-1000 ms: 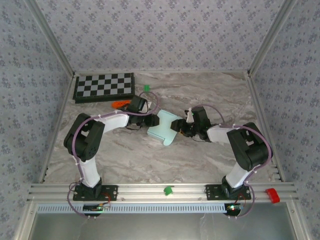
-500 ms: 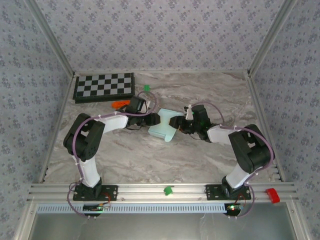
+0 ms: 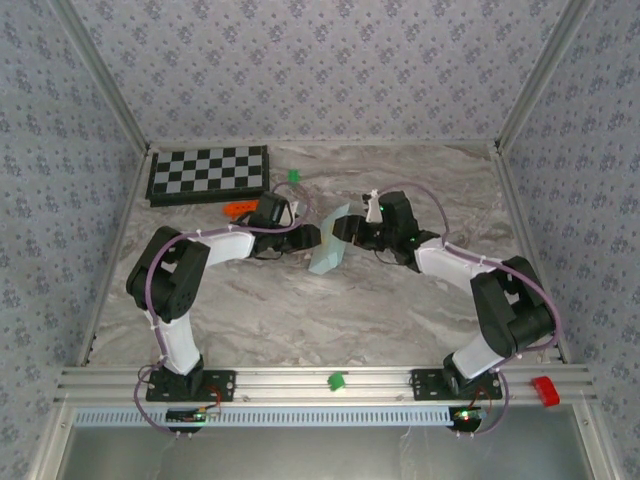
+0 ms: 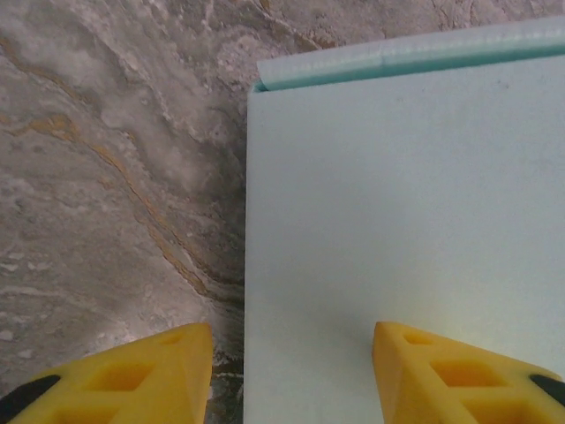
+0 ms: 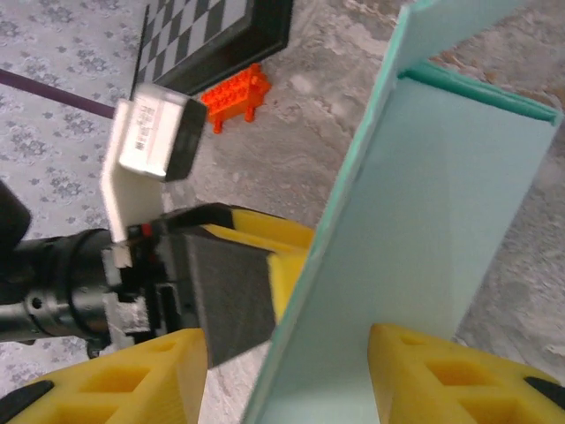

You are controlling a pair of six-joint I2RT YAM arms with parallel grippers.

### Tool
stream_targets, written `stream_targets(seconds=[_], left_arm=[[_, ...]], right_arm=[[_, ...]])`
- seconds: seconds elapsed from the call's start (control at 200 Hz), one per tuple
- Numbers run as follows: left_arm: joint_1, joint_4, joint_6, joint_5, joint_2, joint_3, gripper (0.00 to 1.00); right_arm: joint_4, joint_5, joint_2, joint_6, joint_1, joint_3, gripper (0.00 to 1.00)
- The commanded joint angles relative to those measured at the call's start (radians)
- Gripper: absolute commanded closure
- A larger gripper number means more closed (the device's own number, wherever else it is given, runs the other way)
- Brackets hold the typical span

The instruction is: Fold the paper box

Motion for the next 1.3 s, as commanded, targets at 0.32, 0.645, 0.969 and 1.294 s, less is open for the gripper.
stream_targets(seconds=[0.32, 0.645, 0.969, 1.294], left_arm=[[0.029, 0.05, -0.044, -0.021, -0.058, -0.067, 0.48], [0.044, -0.027, -0.022, -0.133, -0.14, -0.086, 0.46], [0.045, -0.074, 0.012, -0.174, -0.194, -0.078, 0.46], [0.046, -0.059, 0.048, -0.115, -0.183, -0.056, 0.46]], right_arm=[[-0.083, -0.041, 0.107, -0.048, 0.042, 0.147, 0.47], [-0.243, 0.02, 0.105, -0.155, 0.053, 0.287, 0.47], [-0.384, 0.112, 0.053, -0.193, 0.014, 0.308, 0.47], [-0.27, 0.029, 0.08, -0.108, 0.022, 0.195, 0.48]])
